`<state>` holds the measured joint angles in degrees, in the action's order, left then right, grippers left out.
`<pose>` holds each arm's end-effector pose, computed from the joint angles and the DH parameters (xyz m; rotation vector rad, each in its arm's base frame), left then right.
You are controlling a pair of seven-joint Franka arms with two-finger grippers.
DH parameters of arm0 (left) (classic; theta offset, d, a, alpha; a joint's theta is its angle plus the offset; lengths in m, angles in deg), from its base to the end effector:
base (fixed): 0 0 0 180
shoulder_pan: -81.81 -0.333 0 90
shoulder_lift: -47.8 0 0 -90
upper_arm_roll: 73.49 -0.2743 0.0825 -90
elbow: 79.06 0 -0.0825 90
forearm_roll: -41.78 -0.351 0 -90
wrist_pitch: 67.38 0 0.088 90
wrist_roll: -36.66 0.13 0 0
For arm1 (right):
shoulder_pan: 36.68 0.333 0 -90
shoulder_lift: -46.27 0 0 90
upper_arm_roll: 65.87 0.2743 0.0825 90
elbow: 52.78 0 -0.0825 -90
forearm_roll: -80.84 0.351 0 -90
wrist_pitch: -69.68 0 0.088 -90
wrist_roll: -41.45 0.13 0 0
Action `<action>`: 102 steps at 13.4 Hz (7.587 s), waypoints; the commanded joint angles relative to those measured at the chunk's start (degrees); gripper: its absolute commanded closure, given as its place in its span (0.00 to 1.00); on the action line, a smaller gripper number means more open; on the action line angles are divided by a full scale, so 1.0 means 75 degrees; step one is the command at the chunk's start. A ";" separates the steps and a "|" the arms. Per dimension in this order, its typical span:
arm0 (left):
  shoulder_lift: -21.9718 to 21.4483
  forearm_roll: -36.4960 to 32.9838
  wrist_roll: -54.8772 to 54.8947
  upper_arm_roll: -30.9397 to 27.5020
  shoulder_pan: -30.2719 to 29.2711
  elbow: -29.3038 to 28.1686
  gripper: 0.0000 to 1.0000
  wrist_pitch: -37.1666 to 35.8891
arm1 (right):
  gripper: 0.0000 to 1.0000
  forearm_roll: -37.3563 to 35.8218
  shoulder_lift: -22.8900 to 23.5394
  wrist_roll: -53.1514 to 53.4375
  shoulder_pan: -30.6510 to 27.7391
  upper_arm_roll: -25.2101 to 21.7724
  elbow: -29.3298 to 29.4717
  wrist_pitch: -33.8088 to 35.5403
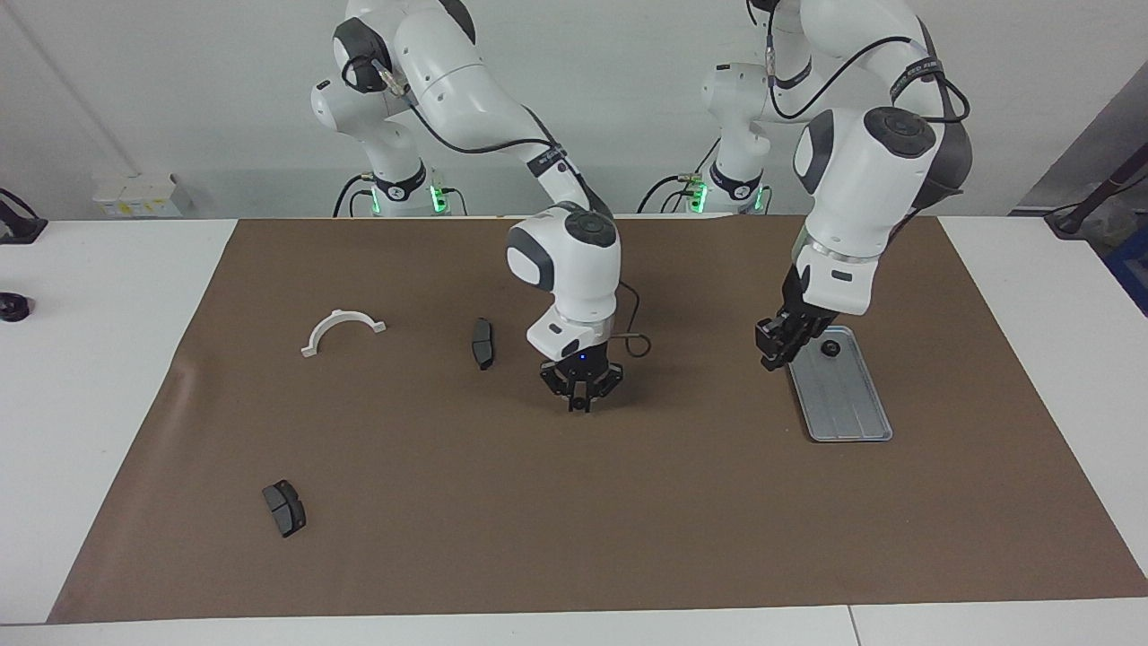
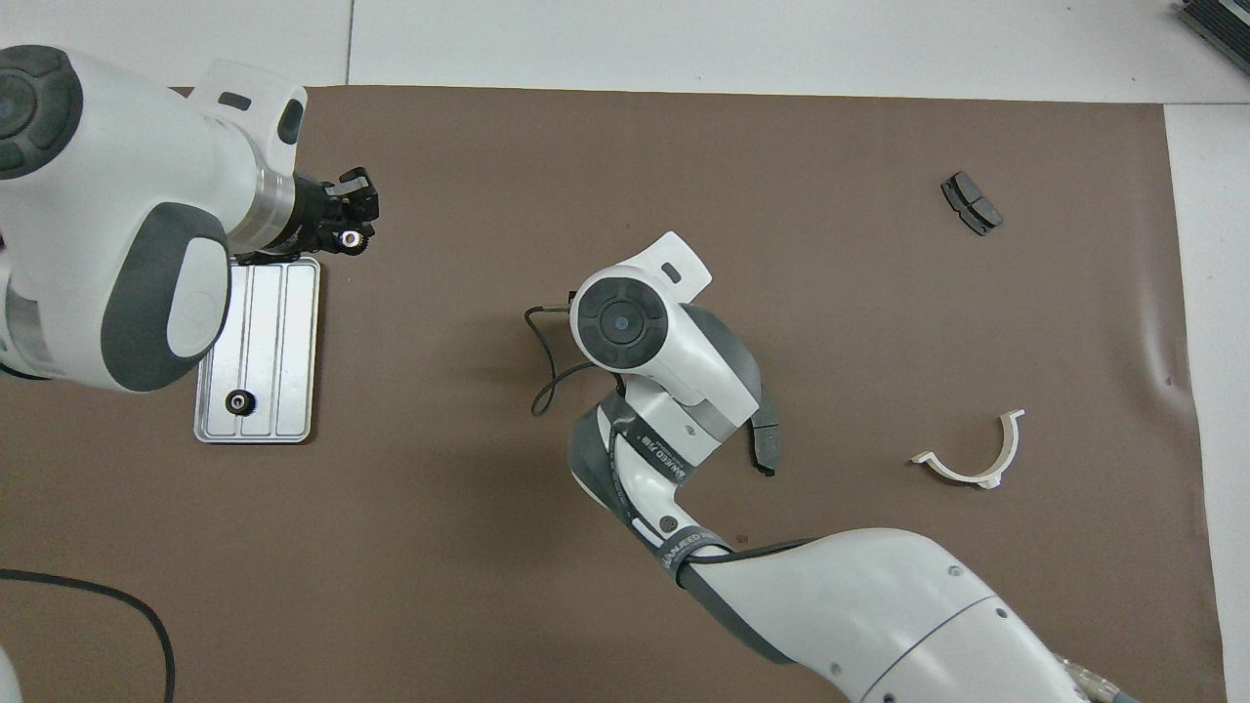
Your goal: Place bearing gear from tray to pile
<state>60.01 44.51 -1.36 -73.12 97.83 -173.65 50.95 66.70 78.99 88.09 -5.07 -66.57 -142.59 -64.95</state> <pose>0.5850 -0.1754 0.4515 2.9413 0.5904 0.2381 0.5797 0.3395 0.2922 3.0799 -0.1798 0.4479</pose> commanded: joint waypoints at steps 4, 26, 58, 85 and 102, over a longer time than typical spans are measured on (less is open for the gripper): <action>0.0690 0.0069 -0.2251 -0.0144 0.1716 -0.0771 1.00 0.2137 | 1.00 0.0759 -0.0565 -0.2055 -0.2008 0.0140 -0.0119 0.0372; 0.0355 -0.0025 -0.4088 -0.0355 0.1711 -0.1310 0.00 0.1337 | 0.00 0.0995 -0.1069 -0.3781 -0.4602 0.0117 -0.1115 0.1498; -0.1078 -0.0025 0.1624 -0.0355 -0.2453 -0.5353 0.50 0.3160 | 0.21 0.0210 -0.0261 -0.2105 0.0544 0.0129 -0.1560 -0.1772; -0.0949 0.0069 0.0666 -0.0238 -0.0885 -0.1114 1.00 -0.1068 | 0.93 0.0256 -0.0214 -0.1812 0.0217 0.0117 -0.1245 -0.1739; 0.1815 0.0069 -0.6133 -0.0284 0.3125 -0.1719 0.47 0.5289 | 0.94 0.0338 0.0032 -0.4237 -0.3710 0.0140 -0.0869 -0.1420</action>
<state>72.41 46.06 -44.94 -73.98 119.74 -186.04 87.40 69.31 78.41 58.40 -31.38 -66.42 -150.34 -75.56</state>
